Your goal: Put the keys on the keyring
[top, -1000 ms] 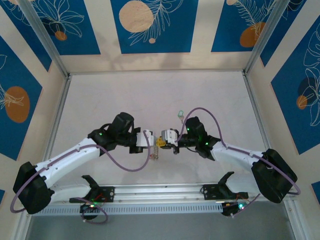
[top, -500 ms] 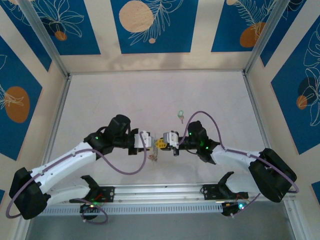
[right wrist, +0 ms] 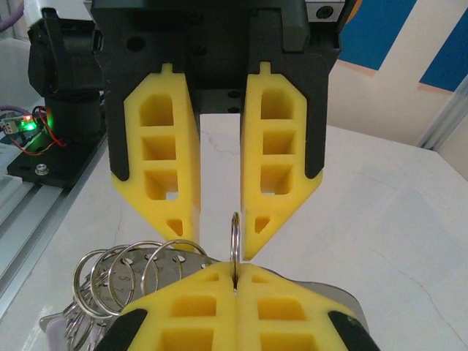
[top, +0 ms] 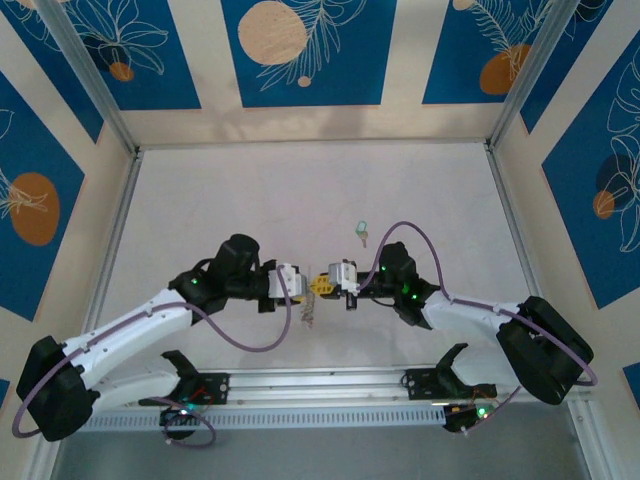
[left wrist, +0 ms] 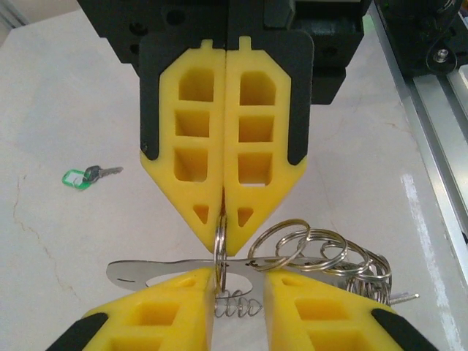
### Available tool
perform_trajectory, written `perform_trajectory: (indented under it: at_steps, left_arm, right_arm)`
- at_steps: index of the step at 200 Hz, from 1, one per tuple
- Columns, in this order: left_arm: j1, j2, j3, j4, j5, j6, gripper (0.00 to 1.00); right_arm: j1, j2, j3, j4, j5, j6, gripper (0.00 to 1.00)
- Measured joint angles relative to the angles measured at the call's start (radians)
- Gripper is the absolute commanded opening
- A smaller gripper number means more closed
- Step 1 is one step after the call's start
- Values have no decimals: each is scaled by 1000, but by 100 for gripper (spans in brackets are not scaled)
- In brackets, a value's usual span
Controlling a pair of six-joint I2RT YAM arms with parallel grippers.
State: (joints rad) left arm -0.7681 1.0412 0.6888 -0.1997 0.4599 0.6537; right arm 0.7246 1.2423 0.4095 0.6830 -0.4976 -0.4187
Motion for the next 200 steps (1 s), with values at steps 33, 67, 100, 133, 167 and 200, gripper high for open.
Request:
perform_trajectory:
  at_steps: [33, 67, 100, 133, 167, 200]
  left_arm:
    - [0, -13, -6, 19, 0, -1, 11]
    - [0, -20, -11, 27, -8, 1, 5]
    - [0, -24, -11, 21, -9, 14, 18]
    - [-1, -26, -9, 5, -13, 34, 21]
    - [-1, -12, -9, -2, -13, 37, 19]
    - [-1, -3, -7, 4, -14, 37, 19]
  right_arm:
    - [-2, 1, 0, 0, -7, 0, 0]
    - [-6, 6, 0, 2, -15, -1, 0]
    - [-7, 5, 0, 3, -17, -1, 0]
    - [-11, 5, 0, 6, -30, -1, 0]
    - [-13, 5, 0, 14, -34, 0, 0]
    - [-13, 5, 0, 14, -46, 0, 0]
